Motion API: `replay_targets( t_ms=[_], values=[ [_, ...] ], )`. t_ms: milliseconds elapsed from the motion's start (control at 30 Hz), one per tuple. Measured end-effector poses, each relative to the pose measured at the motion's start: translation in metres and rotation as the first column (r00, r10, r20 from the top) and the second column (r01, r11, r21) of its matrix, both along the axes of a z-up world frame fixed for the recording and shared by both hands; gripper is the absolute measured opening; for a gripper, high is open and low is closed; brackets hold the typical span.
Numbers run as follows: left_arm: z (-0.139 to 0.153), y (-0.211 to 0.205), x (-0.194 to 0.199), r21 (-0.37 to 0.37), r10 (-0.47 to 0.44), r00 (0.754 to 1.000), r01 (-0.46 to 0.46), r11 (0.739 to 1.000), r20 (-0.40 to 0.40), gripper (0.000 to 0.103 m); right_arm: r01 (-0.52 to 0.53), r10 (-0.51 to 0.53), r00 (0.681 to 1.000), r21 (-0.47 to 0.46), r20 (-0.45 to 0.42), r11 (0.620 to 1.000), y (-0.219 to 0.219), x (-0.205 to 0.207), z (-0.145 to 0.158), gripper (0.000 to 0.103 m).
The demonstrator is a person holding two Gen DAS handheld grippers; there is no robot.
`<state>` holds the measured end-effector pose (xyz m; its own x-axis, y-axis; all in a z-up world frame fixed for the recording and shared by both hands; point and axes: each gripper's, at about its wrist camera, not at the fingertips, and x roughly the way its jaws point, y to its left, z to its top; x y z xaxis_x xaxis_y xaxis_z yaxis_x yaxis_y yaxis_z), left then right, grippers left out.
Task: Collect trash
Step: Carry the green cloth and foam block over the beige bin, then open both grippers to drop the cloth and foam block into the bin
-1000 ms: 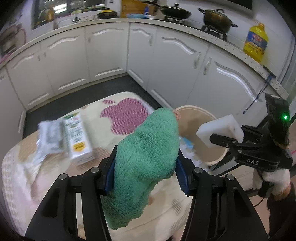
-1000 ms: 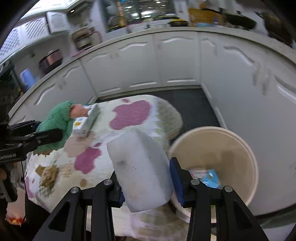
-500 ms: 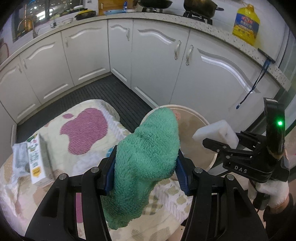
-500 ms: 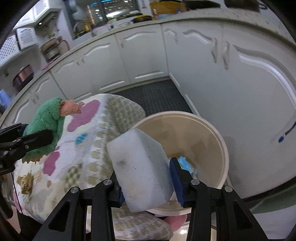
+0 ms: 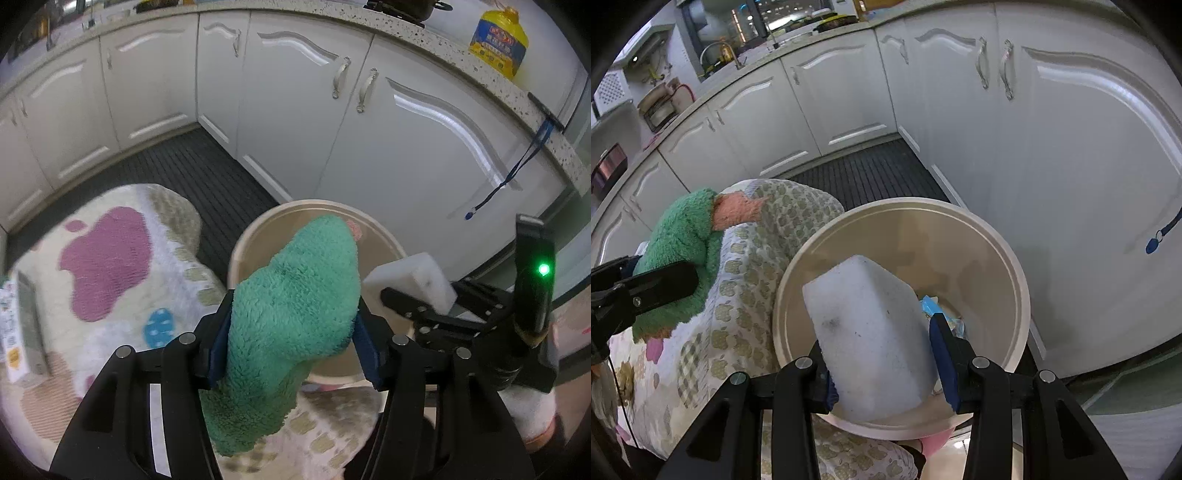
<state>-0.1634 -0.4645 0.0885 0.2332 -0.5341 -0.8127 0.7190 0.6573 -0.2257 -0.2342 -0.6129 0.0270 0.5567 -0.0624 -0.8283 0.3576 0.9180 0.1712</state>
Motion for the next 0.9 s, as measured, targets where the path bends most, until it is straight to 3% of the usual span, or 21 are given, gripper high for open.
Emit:
replay_targets(
  t_ms=[67, 133, 167, 333, 433, 900],
  values=[
    [-0.006, -0.004, 0.005, -0.029, -0.013, 0.998, 0.011, 1.000, -0.054, 0.059, 0.006, -0.006, 1.000, 0.003, -0.004, 1.000, 0.000, 0.000, -0.001, 0.053],
    [-0.011, -0.006, 0.009, -0.058, -0.021, 0.994, 0.015, 0.998, -0.104, 0.062, 0.005, -0.005, 1.000, 0.009, 0.002, 1.000, -0.001, 0.001, -0.001, 0.070],
    [-0.014, -0.006, 0.012, -0.070, -0.020, 0.991, 0.011, 0.997, -0.131, 0.064, 0.008, -0.009, 1.000, 0.006, 0.008, 1.000, -0.001, 0.000, 0.000, 0.072],
    [-0.016, 0.000, 0.019, -0.088, 0.009, 0.988, -0.023, 0.996, -0.155, 0.074, 0.010, -0.010, 1.000, -0.002, 0.012, 1.000, -0.001, -0.002, 0.001, 0.072],
    [-0.013, 0.003, 0.019, -0.092, 0.013, 0.988, -0.027, 0.995, -0.153, 0.074, 0.012, -0.012, 1.000, 0.005, 0.016, 1.000, 0.000, -0.003, 0.002, 0.072],
    [0.009, 0.030, 0.002, -0.043, 0.036, 0.999, -0.036, 0.998, -0.002, 0.074, -0.030, 0.032, 0.998, -0.046, 0.045, 0.998, 0.025, -0.002, 0.017, 0.072]
  ],
)
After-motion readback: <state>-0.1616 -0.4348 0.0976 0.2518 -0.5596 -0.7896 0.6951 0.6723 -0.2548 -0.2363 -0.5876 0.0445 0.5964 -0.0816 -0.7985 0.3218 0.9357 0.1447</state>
